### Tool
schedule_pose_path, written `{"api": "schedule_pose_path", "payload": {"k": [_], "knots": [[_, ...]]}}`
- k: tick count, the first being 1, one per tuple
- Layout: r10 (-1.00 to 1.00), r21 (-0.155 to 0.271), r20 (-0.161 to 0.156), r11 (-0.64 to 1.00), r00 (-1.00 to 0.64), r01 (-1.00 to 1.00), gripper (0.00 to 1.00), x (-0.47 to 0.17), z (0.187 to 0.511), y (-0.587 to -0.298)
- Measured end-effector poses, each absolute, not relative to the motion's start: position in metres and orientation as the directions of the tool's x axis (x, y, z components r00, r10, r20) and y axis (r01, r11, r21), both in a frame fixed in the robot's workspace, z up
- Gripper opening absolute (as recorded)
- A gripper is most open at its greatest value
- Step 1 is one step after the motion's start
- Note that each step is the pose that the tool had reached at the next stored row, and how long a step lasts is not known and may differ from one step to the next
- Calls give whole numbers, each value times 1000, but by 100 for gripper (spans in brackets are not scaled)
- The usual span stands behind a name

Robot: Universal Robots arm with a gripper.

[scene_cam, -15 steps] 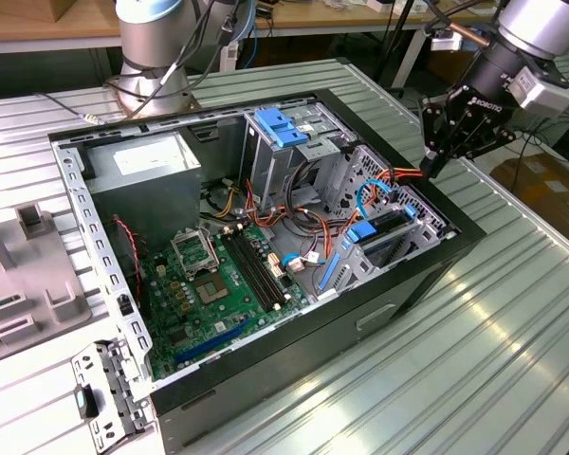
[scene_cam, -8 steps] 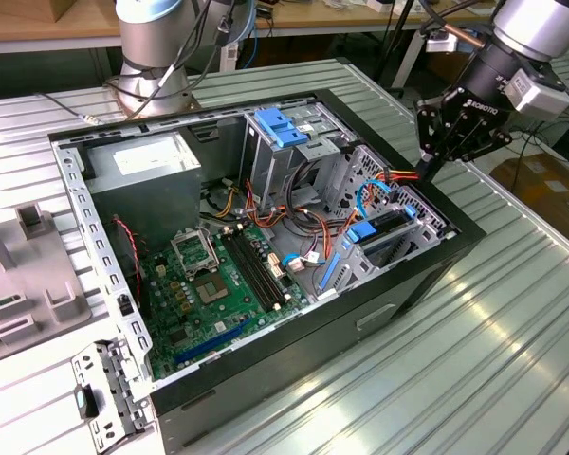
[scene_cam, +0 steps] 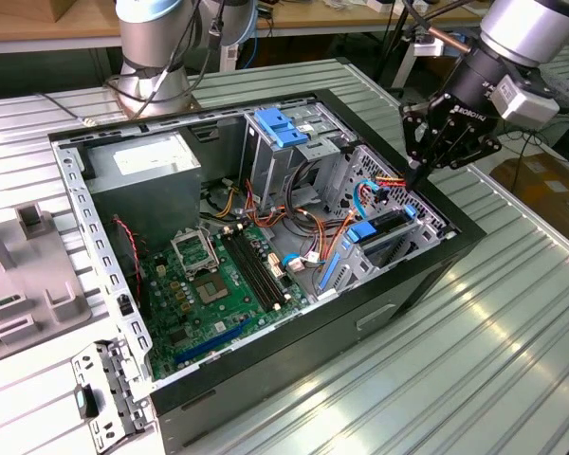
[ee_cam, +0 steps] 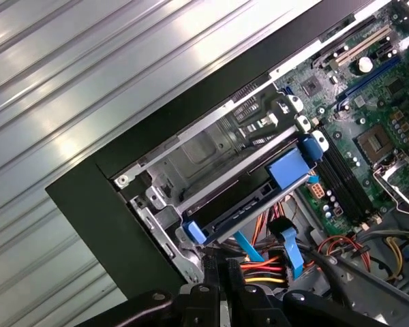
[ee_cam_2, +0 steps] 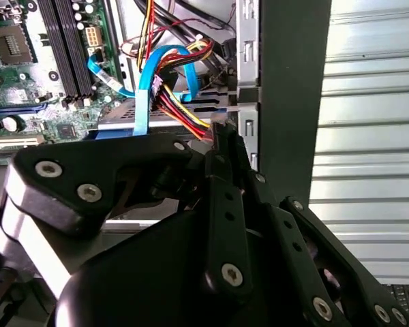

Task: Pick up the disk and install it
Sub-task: 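Insert the first disk wire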

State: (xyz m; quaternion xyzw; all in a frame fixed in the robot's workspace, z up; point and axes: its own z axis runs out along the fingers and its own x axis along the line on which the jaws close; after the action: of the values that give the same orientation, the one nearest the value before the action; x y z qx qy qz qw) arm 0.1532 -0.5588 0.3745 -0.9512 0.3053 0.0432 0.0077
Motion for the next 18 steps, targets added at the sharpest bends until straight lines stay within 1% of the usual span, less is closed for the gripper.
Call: {"api": "schedule_pose_path", "payload": {"k": [14,18], "knots": [[-580,12,-87,-813,810,-582,16,123,372,-559],[-584,12,-87,-811,807,-585,16,120,367,-559]]}}
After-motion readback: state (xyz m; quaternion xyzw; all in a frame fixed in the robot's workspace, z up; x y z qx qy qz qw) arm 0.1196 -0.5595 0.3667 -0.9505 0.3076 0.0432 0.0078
